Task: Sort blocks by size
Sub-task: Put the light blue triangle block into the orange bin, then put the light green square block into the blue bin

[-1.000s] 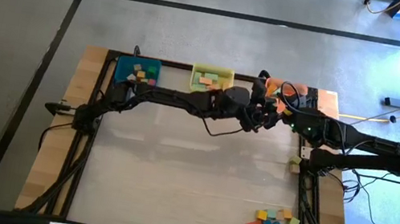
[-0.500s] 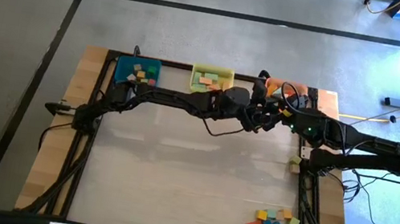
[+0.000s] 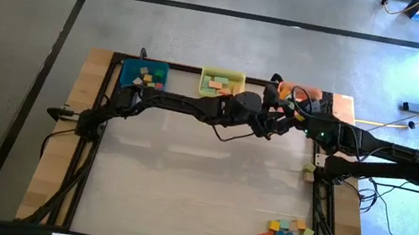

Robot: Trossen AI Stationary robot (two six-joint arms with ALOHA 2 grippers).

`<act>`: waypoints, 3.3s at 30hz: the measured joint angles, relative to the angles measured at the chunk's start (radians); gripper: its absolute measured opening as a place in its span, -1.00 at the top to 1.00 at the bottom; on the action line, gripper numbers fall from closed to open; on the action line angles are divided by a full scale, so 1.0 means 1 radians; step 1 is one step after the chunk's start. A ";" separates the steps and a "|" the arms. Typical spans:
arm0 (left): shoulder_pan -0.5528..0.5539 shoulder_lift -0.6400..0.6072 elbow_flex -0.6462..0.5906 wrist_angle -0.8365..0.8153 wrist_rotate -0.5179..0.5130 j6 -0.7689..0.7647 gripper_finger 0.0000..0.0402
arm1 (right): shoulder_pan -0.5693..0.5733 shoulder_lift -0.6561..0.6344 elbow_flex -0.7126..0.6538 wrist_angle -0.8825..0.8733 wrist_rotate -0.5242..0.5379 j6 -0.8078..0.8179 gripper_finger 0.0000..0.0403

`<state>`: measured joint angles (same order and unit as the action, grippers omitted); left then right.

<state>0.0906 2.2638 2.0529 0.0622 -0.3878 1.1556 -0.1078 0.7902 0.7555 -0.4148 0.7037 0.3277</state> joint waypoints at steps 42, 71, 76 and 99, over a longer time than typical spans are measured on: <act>0.450 -0.483 -0.118 -1.007 0.550 -0.587 0.36 | -0.814 0.298 0.003 -0.040 -0.463 -0.167 0.42; 0.371 -1.105 -1.327 -0.016 0.561 -0.863 0.56 | -0.927 0.568 0.081 -0.071 -0.488 -0.239 -0.15; 0.365 -1.118 -1.378 0.039 0.561 -0.900 0.56 | -0.870 0.523 0.134 -0.181 -0.492 -0.265 -0.30; 0.366 -1.112 -1.379 0.033 0.560 -0.921 0.56 | -0.207 0.398 0.224 -0.848 -0.637 -0.066 -0.19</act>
<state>0.4564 1.1519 0.6735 0.0952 0.1719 0.2346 -0.3143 1.1885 0.9791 -1.2623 0.0665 0.2615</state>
